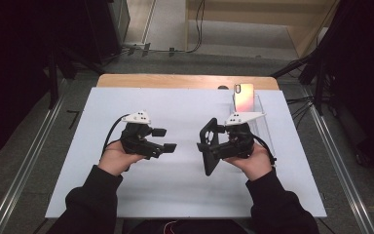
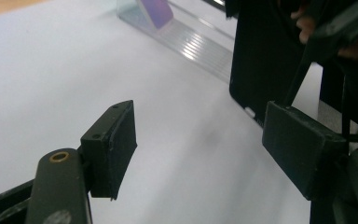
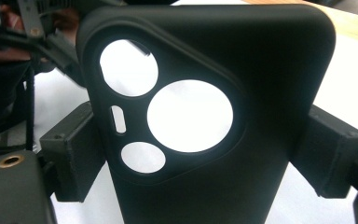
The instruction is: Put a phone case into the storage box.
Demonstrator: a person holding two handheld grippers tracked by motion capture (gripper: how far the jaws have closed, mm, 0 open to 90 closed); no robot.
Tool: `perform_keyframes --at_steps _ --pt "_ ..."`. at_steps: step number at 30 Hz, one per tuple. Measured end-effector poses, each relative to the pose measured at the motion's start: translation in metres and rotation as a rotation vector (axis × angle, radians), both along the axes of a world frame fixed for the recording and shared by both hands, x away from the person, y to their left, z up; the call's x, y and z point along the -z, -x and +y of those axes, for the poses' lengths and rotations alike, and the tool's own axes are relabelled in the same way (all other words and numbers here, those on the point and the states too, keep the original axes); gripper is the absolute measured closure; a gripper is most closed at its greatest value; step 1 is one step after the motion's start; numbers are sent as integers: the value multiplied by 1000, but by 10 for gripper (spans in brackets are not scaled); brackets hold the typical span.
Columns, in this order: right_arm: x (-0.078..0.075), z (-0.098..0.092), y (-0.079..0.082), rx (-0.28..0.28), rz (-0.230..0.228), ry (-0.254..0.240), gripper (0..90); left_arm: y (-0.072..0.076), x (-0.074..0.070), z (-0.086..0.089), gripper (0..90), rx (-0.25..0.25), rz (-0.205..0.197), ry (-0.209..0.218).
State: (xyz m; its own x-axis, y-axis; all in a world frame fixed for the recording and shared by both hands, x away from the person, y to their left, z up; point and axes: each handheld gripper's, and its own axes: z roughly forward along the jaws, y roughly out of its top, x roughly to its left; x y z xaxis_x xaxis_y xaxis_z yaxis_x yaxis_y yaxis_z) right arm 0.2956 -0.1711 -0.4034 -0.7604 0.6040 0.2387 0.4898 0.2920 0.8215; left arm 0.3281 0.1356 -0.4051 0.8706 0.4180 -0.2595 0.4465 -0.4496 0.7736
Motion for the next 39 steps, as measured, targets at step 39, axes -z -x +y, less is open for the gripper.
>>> perform_keyframes --at_steps 39 --pt "-31 -46 -4 80 10 -48 116 35 50 53 265 -38 35 -37"
